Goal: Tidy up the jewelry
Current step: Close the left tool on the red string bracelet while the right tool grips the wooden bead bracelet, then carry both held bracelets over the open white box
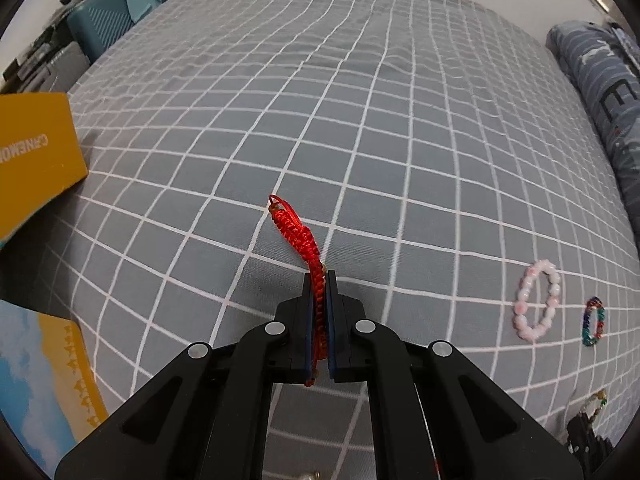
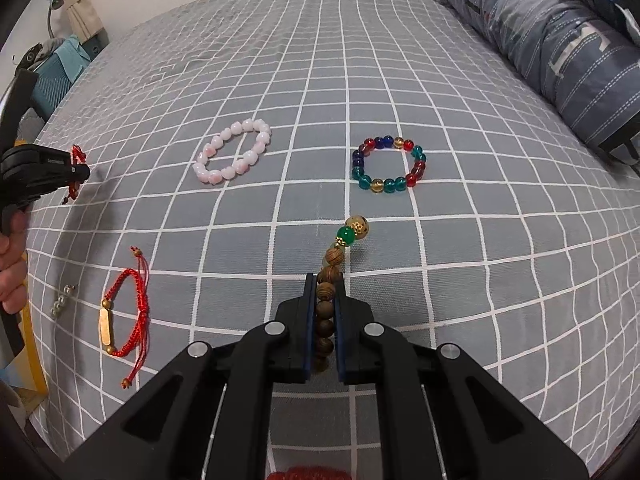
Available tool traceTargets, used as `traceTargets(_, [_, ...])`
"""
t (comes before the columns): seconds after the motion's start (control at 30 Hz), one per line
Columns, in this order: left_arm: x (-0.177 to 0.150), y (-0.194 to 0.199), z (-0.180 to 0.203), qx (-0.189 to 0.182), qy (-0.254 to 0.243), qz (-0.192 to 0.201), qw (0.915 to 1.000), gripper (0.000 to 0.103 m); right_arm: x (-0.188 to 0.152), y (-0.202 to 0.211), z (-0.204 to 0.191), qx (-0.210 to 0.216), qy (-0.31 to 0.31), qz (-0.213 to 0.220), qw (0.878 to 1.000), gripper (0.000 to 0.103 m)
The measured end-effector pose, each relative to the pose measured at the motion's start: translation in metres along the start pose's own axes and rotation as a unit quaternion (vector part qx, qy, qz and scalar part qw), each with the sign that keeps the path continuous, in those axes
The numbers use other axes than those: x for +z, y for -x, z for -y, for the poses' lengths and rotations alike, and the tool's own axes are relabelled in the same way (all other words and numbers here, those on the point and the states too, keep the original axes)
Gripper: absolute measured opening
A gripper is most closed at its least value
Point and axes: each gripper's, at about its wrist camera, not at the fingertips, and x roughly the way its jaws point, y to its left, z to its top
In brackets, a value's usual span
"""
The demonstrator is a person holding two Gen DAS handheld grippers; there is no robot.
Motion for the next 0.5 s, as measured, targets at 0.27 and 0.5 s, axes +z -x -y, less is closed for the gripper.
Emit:
traceTargets(0.27, [-0.025, 0.047, 0.004, -0.014, -0.022, 0.04, 0.9988, 0.004, -0.005, 0.02, -0.002, -0.007, 0.007, 0.023, 1.0, 0.007])
traceTargets(0.5, [-0.06, 0.094, -0.008, -0.047, -0.032, 0.053, 0.9969, 0.004, -0.01, 0.035, -0.009, -0.01, 0.016, 0.04, 0.999, 0.007])
